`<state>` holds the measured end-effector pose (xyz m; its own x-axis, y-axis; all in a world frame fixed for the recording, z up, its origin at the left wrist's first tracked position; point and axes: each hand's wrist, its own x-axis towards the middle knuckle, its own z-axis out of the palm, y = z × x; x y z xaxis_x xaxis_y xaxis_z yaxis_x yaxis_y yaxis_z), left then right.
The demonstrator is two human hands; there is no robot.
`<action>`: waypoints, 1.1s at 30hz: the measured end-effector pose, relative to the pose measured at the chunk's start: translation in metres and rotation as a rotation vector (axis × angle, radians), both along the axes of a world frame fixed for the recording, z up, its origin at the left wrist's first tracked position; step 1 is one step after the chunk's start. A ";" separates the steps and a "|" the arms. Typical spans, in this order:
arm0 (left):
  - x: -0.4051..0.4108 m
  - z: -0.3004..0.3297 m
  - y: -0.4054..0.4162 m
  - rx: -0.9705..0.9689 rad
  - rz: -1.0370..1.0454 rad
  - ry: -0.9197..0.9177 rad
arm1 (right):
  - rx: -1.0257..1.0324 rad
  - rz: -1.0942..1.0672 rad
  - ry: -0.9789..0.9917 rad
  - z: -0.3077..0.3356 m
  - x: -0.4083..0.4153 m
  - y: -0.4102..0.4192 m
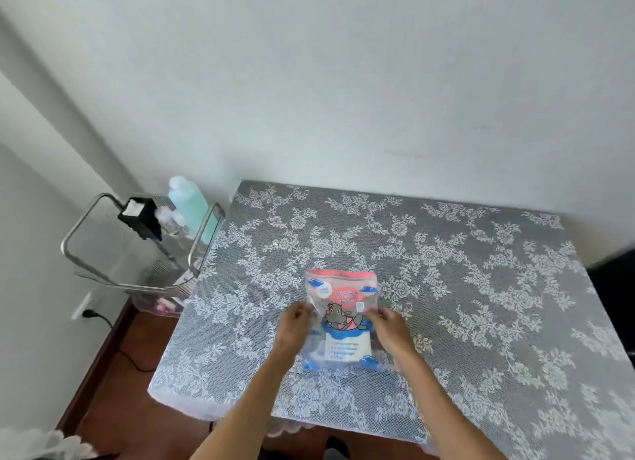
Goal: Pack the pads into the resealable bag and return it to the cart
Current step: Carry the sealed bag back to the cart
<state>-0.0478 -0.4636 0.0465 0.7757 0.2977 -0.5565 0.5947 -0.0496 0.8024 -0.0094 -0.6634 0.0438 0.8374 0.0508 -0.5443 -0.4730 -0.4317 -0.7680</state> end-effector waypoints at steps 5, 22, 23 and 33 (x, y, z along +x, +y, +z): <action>0.012 0.037 0.028 -0.080 0.094 -0.148 | 0.121 0.068 -0.107 0.036 0.024 0.030; 0.000 0.101 0.222 -0.056 0.292 -0.433 | 0.285 0.269 -0.260 0.091 0.062 0.227; -0.001 0.099 0.238 -0.056 0.302 -0.432 | 0.265 0.271 -0.260 0.092 0.060 0.243; -0.001 0.084 0.411 0.113 0.213 -0.354 | 0.333 0.178 -0.036 0.091 0.060 0.406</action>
<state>-0.0488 -0.0527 0.1305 0.8276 0.5158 -0.2214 0.2898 -0.0550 0.9555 0.0506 -0.2572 0.1343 0.8175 0.3667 -0.4441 -0.3833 -0.2290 -0.8948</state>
